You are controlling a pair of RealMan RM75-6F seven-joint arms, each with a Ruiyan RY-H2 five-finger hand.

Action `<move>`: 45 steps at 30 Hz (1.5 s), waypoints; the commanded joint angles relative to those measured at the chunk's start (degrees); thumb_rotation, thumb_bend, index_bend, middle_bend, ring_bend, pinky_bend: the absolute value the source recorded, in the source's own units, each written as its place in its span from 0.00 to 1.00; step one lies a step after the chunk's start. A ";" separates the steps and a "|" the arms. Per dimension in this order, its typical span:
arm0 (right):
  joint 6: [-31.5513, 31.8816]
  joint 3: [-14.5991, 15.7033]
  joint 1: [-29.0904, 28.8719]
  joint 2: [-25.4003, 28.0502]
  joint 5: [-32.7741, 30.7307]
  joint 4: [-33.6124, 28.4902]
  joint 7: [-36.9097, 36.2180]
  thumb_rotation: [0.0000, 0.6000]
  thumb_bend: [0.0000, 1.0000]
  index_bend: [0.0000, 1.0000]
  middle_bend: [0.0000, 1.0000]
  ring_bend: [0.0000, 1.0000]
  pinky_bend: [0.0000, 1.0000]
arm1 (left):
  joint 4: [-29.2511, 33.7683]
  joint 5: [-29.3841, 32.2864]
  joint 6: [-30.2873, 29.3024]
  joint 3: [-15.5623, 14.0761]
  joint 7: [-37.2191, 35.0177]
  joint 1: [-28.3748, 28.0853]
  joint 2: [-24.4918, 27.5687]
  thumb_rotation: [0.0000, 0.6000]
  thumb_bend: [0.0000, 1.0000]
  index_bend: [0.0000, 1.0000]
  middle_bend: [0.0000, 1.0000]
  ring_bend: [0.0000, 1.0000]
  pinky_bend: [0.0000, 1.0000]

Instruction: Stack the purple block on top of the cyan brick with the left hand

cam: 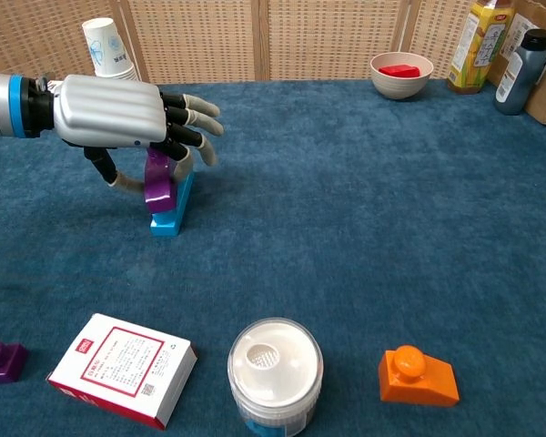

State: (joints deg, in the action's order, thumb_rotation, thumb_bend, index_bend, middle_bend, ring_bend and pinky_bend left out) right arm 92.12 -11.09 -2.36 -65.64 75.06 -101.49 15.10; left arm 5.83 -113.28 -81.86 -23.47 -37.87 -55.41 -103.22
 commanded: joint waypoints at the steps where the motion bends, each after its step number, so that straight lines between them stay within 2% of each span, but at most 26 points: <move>1: 0.07 -0.04 -0.03 -0.08 0.01 -0.09 0.18 1.00 0.28 0.28 0.17 0.00 0.14 | -0.03 0.00 -0.06 -0.03 0.08 -0.04 0.01 1.00 0.36 0.65 0.26 0.12 0.00; 27: 0.32 -0.27 -0.37 -1.00 -0.31 -1.03 2.47 1.00 0.28 0.27 0.17 0.00 0.14 | -0.90 -0.11 -3.56 -0.36 0.54 -0.15 -0.01 1.00 0.36 0.65 0.28 0.13 0.00; 45: 0.70 -0.21 -0.44 -1.57 -0.31 -1.69 3.97 1.00 0.28 0.27 0.17 0.00 0.14 | -1.41 -1.09 -2.67 -1.56 2.80 -0.17 0.31 1.00 0.36 0.65 0.28 0.13 0.00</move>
State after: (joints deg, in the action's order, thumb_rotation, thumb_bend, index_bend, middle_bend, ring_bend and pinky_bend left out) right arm 92.80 -11.30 -2.82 -67.20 74.76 -103.17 19.05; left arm 4.43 -114.34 -84.66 -24.98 -35.14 -55.54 -102.88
